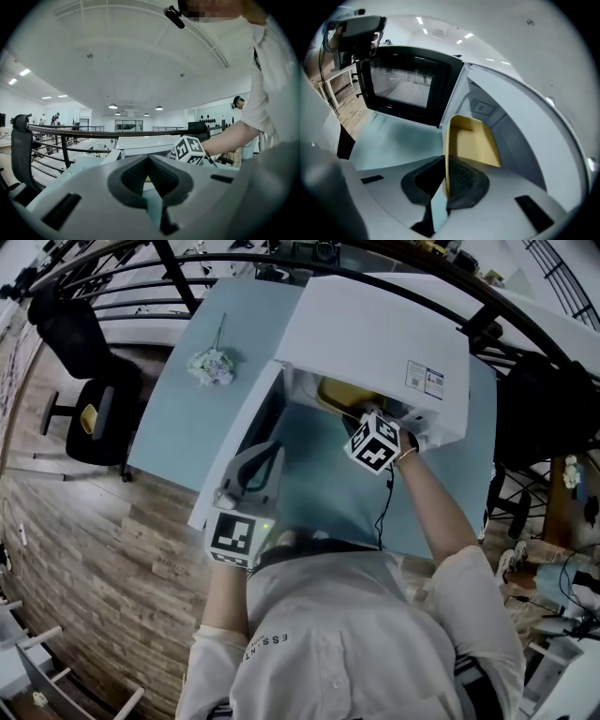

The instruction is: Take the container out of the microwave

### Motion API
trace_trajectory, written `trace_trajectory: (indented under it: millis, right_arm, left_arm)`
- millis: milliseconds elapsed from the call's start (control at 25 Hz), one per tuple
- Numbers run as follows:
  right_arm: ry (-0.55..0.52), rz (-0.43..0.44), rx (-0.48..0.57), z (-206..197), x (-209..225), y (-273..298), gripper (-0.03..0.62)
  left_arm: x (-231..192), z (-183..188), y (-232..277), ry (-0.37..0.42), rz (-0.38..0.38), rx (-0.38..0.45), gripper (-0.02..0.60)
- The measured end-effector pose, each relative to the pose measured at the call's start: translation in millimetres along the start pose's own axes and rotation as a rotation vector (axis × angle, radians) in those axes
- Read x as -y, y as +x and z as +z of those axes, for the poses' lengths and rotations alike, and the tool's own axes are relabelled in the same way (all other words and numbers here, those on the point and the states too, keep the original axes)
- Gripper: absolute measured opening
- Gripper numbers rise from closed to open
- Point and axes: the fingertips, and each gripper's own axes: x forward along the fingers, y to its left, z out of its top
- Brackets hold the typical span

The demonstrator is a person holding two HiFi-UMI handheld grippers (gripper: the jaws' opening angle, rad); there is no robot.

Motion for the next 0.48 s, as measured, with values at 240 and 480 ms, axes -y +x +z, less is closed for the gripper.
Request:
trace_trajectory:
  millis: [240,480]
  right_arm:
    - [0.058,0.013,0.049,11.8,-29.1,-34.4,0.035]
    - [0.114,-0.03,0.094,18.6,-61.1,-67.3,0.035]
  left_arm:
    - [10.8,5.7,-12.5,0.032,-0.07,0.013,-0.006]
    - [23.3,6.3,-27.0,0.053,-0.153,0.021,-0.006]
